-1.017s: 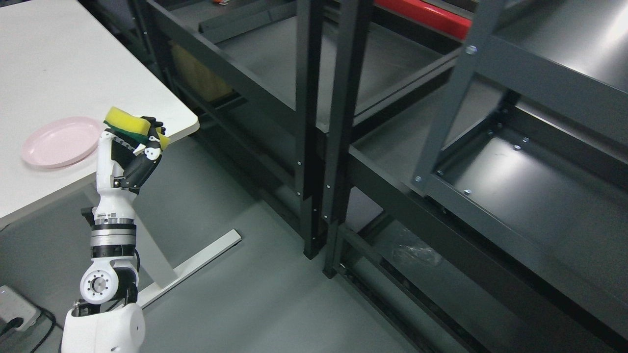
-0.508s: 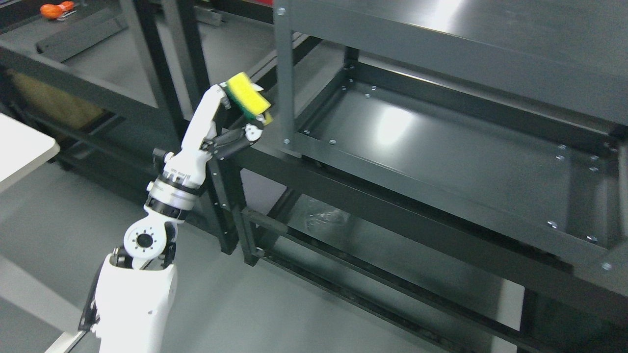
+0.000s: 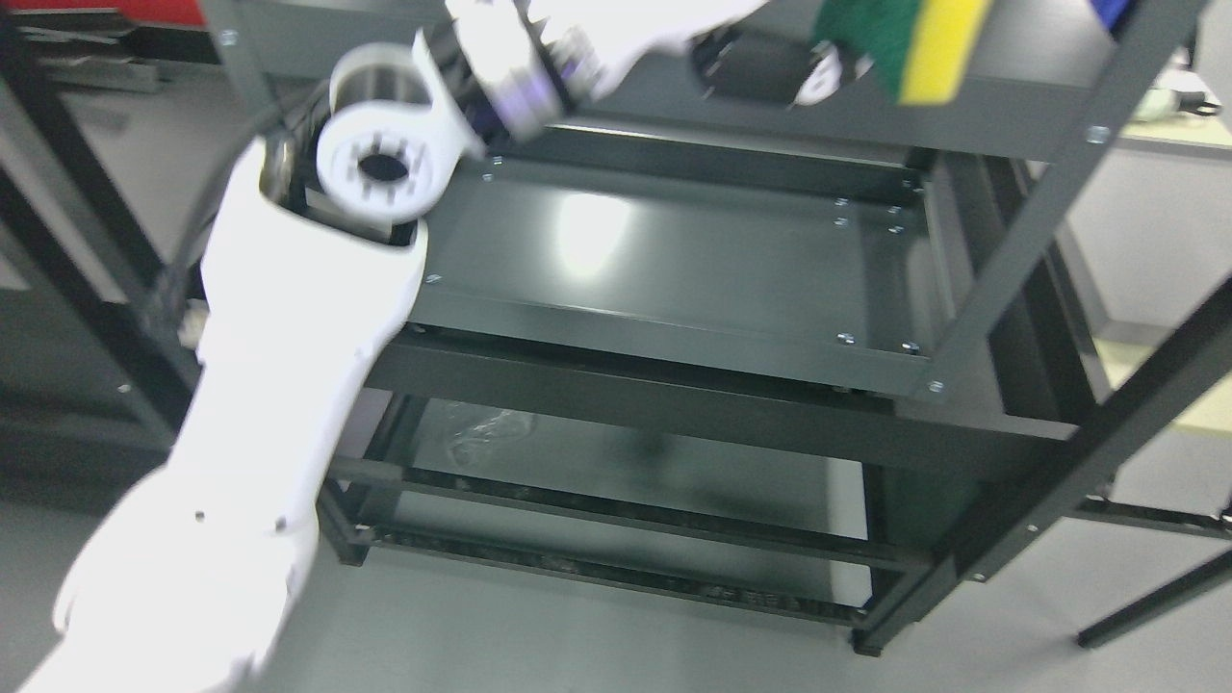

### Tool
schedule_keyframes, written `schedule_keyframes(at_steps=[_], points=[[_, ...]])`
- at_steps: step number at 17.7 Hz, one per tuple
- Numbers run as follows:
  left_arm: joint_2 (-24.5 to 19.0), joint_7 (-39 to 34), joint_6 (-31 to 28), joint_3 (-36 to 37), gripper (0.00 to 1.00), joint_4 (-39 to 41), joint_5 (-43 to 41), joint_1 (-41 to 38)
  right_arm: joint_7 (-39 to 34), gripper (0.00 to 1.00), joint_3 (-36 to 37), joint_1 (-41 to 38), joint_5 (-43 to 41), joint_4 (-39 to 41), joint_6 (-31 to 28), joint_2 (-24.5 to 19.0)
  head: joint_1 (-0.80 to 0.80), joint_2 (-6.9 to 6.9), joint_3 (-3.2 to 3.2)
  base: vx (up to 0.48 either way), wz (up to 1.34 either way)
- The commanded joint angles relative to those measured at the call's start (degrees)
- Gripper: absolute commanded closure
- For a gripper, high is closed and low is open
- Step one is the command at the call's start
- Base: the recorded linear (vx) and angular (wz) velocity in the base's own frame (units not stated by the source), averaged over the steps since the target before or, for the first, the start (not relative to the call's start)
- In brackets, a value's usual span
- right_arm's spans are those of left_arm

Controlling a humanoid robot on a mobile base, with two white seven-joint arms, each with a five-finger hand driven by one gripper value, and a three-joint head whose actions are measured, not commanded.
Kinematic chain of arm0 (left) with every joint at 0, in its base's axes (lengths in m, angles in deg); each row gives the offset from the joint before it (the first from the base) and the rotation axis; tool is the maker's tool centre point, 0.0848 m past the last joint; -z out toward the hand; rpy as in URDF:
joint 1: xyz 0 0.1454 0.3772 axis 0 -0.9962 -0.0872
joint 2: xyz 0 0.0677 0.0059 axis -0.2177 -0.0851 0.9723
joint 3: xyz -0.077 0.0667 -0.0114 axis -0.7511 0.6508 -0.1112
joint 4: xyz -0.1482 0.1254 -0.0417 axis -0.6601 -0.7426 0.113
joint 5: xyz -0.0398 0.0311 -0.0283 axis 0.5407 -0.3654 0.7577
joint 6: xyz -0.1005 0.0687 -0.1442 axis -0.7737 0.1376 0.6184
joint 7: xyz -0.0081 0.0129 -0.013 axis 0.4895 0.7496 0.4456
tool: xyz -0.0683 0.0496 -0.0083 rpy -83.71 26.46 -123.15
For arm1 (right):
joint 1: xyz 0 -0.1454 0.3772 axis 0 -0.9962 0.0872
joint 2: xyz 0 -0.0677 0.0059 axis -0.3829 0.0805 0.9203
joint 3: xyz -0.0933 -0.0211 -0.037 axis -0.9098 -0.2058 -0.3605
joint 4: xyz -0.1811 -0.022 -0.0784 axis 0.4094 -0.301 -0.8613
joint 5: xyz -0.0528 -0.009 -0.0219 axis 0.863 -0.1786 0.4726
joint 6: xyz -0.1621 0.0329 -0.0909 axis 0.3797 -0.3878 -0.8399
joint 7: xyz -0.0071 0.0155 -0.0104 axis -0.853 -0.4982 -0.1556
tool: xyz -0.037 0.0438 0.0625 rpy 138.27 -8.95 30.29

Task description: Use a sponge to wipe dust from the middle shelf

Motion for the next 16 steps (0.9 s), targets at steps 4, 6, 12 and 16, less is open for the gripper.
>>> schedule_keyframes(at_steps=[4,6,12,16], points=[[-1.0,11.3,9.7,13.1,1.0,-15.8,-15.1,20.3,0.0,0.0,0.0,0.0,0.0,1.0,0.0,1.0,0.0,0.0,0.0,0.006,-0.39],[-1.6,13.6,13.1,11.9,1.0,-15.3,-15.3,18.0,0.0,0.0,0.0,0.0,0.0,1.0,0.0,1.0,0.0,-0.01,0.0,0.018,-0.32],[-14.1,13.8,20.4,8.5,1.0,-14.5,-15.1,14.6,0.0,0.0,0.0,0.0,0.0,1.0,0.0,1.0,0.0,-0.02,0.0,0.015,-0.15],[-20.3,13.9,25.0,4.9,1.0,-11.2,-15.0,7.9,0.0,0.0,0.0,0.0,0.0,1.0,0.0,1.0,0.0,-0.02,0.0,-0.001,0.02]])
